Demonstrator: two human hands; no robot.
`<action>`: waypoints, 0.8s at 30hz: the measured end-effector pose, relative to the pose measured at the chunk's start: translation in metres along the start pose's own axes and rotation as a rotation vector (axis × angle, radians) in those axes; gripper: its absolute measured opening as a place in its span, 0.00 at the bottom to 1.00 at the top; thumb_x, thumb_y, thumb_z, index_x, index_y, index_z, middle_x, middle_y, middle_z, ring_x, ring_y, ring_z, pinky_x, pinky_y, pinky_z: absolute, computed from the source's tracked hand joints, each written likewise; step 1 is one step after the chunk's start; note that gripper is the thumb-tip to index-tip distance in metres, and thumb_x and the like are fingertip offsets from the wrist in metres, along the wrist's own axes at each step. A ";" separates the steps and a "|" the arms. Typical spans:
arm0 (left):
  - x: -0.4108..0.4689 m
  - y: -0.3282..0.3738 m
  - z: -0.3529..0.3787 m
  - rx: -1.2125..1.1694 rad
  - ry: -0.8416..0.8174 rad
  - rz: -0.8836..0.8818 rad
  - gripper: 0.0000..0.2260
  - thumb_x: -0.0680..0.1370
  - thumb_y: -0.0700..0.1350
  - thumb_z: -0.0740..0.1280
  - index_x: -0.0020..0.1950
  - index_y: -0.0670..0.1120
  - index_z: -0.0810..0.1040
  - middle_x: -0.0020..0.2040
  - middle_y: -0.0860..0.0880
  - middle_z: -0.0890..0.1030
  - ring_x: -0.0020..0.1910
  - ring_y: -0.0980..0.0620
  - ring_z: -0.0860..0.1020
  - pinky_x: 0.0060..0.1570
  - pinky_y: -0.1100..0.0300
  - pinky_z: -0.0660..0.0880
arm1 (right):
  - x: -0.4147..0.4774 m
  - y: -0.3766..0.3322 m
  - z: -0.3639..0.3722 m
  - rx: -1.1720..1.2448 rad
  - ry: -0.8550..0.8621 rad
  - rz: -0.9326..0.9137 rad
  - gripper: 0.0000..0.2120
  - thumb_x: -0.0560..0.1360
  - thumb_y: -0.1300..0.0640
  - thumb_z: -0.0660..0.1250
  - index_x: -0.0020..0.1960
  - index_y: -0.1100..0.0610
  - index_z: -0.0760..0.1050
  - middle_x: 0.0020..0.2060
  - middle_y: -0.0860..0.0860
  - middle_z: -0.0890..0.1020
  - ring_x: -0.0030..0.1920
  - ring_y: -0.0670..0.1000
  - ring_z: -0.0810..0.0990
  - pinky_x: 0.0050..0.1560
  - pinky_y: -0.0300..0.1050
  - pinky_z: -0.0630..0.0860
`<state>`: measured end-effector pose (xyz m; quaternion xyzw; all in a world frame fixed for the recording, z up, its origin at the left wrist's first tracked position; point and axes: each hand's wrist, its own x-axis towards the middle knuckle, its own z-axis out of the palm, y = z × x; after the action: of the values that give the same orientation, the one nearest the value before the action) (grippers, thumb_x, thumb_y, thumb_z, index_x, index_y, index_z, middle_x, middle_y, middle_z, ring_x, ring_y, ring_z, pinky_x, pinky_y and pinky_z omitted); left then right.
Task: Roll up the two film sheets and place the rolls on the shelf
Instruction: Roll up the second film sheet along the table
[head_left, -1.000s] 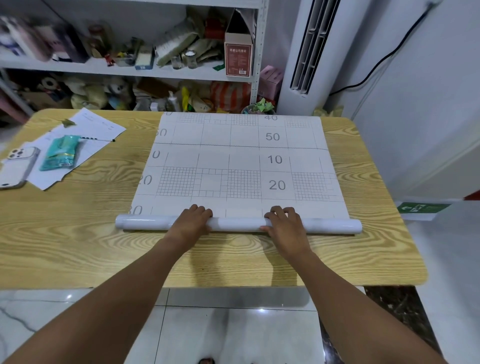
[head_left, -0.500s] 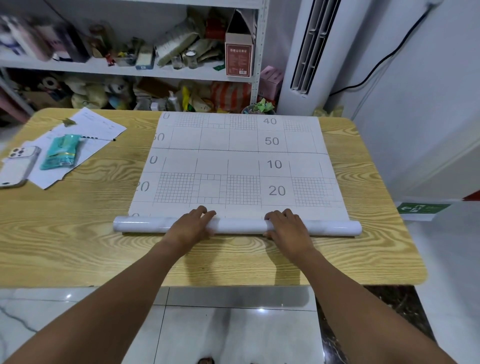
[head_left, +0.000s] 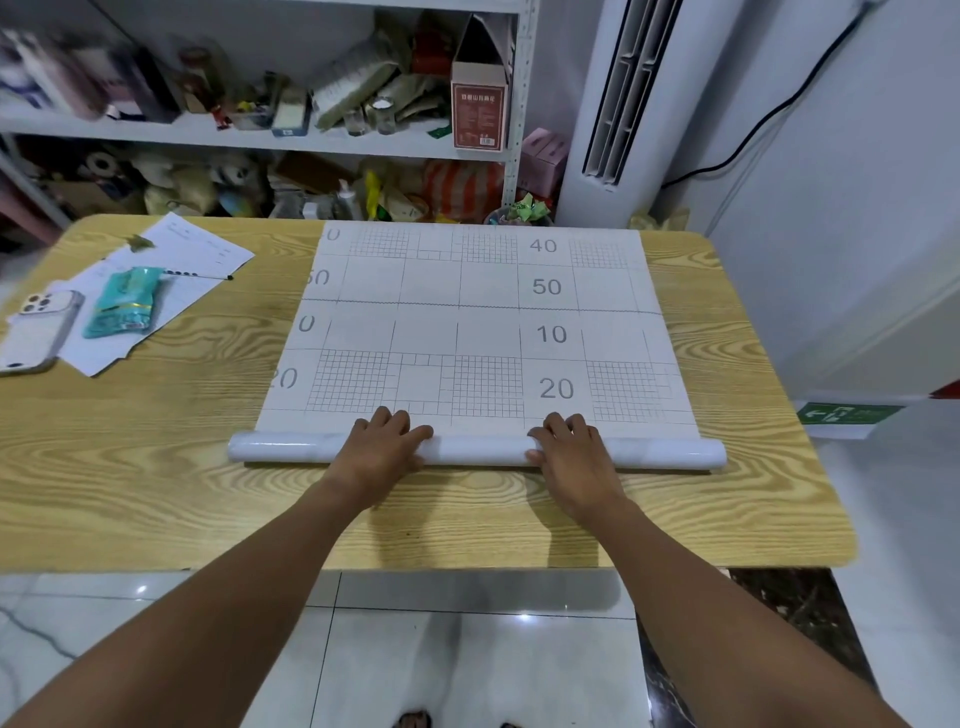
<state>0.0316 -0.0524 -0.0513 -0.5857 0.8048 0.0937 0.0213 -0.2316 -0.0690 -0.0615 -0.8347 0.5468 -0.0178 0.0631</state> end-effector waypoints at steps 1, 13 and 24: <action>0.000 -0.001 0.001 0.004 -0.001 0.001 0.16 0.79 0.48 0.60 0.66 0.47 0.69 0.55 0.44 0.72 0.54 0.43 0.68 0.50 0.50 0.66 | 0.000 0.000 -0.001 0.009 -0.008 0.008 0.19 0.78 0.46 0.53 0.60 0.56 0.73 0.54 0.53 0.75 0.52 0.57 0.72 0.51 0.51 0.69; 0.002 -0.005 0.011 -0.023 -0.029 -0.022 0.19 0.80 0.41 0.56 0.71 0.46 0.60 0.60 0.46 0.70 0.58 0.46 0.66 0.53 0.56 0.66 | 0.000 0.003 0.002 0.113 -0.018 -0.004 0.19 0.73 0.46 0.66 0.58 0.57 0.71 0.53 0.51 0.76 0.52 0.55 0.71 0.53 0.48 0.68; -0.001 -0.005 0.007 -0.197 -0.067 -0.018 0.20 0.75 0.41 0.67 0.65 0.41 0.68 0.54 0.41 0.67 0.49 0.47 0.65 0.55 0.50 0.69 | -0.002 0.005 0.004 -0.053 0.037 -0.010 0.11 0.70 0.52 0.72 0.48 0.58 0.79 0.46 0.54 0.79 0.45 0.58 0.76 0.42 0.52 0.75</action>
<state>0.0365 -0.0522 -0.0589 -0.5886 0.7853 0.1916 -0.0088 -0.2368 -0.0688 -0.0663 -0.8384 0.5439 -0.0189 0.0307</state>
